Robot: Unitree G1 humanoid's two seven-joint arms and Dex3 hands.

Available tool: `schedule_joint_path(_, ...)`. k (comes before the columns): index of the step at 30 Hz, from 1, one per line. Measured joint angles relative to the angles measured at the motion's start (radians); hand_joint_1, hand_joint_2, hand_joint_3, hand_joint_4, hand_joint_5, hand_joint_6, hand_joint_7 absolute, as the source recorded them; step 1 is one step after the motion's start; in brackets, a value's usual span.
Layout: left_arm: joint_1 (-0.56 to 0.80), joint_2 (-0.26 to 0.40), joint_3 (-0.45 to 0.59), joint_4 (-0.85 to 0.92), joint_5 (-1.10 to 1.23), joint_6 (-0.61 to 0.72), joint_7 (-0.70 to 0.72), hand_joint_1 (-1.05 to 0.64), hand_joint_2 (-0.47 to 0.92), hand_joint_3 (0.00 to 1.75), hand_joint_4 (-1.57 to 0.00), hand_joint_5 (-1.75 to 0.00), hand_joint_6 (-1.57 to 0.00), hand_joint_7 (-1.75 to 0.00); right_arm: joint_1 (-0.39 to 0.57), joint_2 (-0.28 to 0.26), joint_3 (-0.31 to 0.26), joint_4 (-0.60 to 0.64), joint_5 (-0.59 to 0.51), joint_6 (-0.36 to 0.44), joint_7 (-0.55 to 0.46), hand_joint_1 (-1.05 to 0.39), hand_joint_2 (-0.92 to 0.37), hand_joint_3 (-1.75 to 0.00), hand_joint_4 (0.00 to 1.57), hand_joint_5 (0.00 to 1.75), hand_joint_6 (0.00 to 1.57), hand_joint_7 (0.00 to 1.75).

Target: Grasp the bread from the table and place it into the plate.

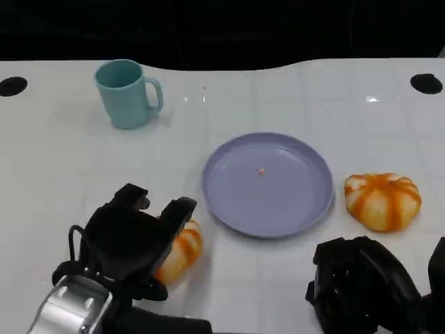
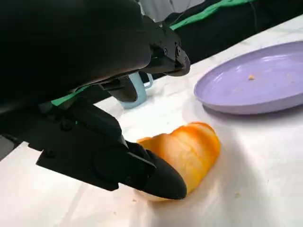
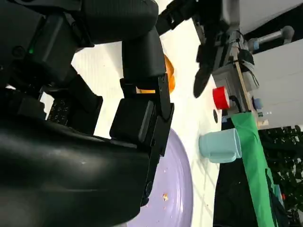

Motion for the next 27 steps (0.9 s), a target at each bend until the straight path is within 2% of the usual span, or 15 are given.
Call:
schedule_joint_path(6, -0.056, -0.014, -0.053, 0.155, -0.001, 0.049, 0.038, -0.79, 0.79, 0.0, -0.21, -0.66, -0.24, -0.09, 0.0, 0.0, 0.0, 0.0, 0.001, -0.002, 0.002, -1.05, -0.01, -1.41, 1.51, 1.35, 1.57, 1.0)
schedule_joint_path(12, -0.102, -0.038, -0.089, 0.254, -0.009, 0.118, 0.075, -0.78, 0.79, 0.0, -0.16, -0.78, -0.22, -0.05, 0.0, 0.0, 0.0, 0.002, 0.0, -0.018, 0.006, -1.05, -0.02, -1.4, 1.52, 1.34, 1.57, 1.0)
schedule_joint_path(16, -0.125, -0.064, -0.113, 0.283, -0.017, 0.171, 0.077, -0.7, 0.79, 0.0, -0.17, -0.83, -0.21, -0.05, 0.0, 0.0, 0.001, 0.003, 0.0, -0.018, 0.006, -1.05, -0.02, -1.39, 1.52, 1.34, 1.57, 1.0)
schedule_joint_path(19, -0.143, -0.077, -0.125, 0.309, -0.03, 0.185, 0.099, -0.6, 0.78, 0.0, -0.25, -0.89, -0.28, -0.08, 0.0, 0.001, 0.001, 0.003, 0.0, -0.018, 0.006, -1.05, -0.03, -1.39, 1.52, 1.34, 1.57, 1.01)
schedule_joint_path(23, -0.156, -0.084, -0.126, 0.346, -0.085, 0.168, 0.174, -0.49, 0.81, 0.03, -0.59, -1.51, -0.57, -0.18, 0.0, 0.0, 0.002, 0.003, -0.006, -0.018, 0.004, -1.05, -0.03, -1.39, 1.52, 1.34, 1.57, 1.01)
schedule_joint_path(24, -0.159, -0.084, -0.127, 0.355, -0.097, 0.158, 0.199, -0.44, 0.84, 0.09, -0.73, -1.61, -0.79, -0.24, 0.0, 0.0, 0.002, 0.003, -0.006, -0.018, 0.004, -1.05, -0.03, -1.39, 1.52, 1.34, 1.57, 1.0)
schedule_joint_path(27, -0.175, -0.082, -0.131, 0.396, -0.125, 0.118, 0.288, -0.4, 0.58, 0.8, -0.86, -1.69, -1.16, -0.21, 0.0, 0.001, 0.002, 0.003, -0.005, -0.018, 0.005, -1.05, -0.03, -1.38, 1.52, 1.33, 1.57, 0.99)
